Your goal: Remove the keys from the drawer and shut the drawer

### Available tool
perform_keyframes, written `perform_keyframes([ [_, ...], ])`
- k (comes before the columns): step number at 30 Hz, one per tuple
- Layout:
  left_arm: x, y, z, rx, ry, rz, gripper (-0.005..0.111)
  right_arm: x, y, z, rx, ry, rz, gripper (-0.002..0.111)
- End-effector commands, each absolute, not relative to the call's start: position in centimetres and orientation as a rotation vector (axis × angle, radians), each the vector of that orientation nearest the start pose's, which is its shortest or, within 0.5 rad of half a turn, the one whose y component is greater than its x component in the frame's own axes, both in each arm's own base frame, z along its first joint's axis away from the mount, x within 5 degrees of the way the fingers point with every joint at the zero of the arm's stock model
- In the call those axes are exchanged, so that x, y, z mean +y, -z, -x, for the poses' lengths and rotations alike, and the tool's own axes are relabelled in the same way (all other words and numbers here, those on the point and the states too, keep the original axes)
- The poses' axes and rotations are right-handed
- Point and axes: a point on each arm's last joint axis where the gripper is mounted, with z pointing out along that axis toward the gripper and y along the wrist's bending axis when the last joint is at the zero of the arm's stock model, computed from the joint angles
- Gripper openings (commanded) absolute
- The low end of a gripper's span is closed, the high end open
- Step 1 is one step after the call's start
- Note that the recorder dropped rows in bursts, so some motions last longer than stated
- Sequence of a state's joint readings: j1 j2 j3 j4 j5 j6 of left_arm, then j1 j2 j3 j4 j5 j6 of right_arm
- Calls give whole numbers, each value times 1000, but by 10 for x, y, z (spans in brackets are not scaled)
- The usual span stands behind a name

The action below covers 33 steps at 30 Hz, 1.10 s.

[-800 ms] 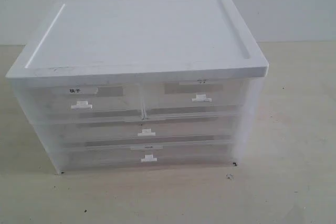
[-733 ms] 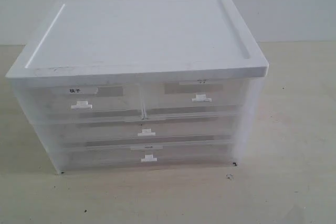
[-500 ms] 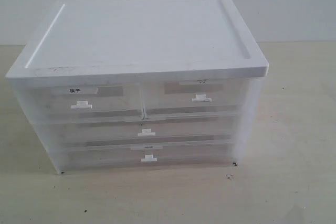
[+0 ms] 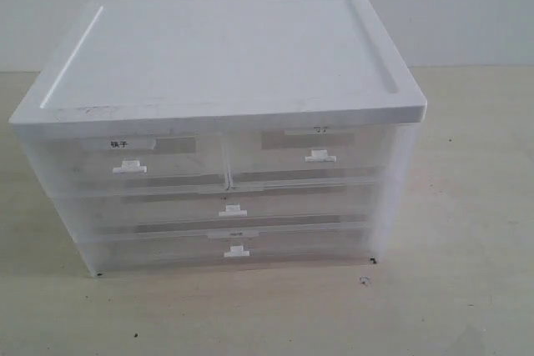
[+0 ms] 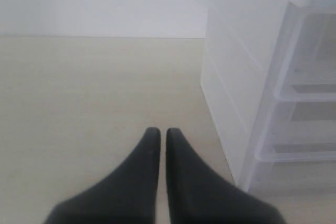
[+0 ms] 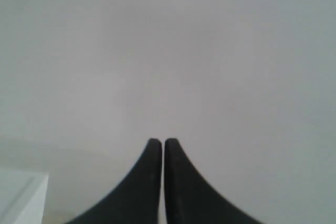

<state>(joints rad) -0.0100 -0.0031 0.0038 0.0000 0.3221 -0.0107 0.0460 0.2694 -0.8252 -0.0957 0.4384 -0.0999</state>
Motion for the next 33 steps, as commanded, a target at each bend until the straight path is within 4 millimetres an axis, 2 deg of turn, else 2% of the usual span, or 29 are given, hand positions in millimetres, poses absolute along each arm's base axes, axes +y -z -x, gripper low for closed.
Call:
perform_keyframes([
  [1, -1, -185, -54, 1794, 12, -2, 5, -2, -427, -37, 1615, 177, 198, 0],
  [6, -1, -185, -54, 1794, 12, -2, 5, 6, -412, -70, 1928, 125, 371, 0],
  [12, -1, -185, -54, 1794, 12, -2, 5, 37, -391, -104, 2044, -70, 753, 1],
  [14, -1, -185, -54, 1794, 12, -2, 5, 48, -380, -112, 2041, -129, 890, 9],
  [15, -1, -185, -54, 1794, 12, -2, 5, 55, -371, -117, 2044, -155, 977, 16],
  [18, -1, -185, -54, 1794, 12, -2, 5, 68, -353, -128, 2021, -186, 1095, 37],
  [23, -1, -185, -54, 1794, 12, -2, 5, 88, -335, -135, 1877, -163, 1263, 38],
  [29, -1, -185, -54, 1794, 12, -2, 5, 111, -308, -128, 1553, -60, 1508, 38],
  [33, -1, -185, -54, 1794, 12, -2, 5, 122, -294, -124, 1319, 42, 1569, 38],
])
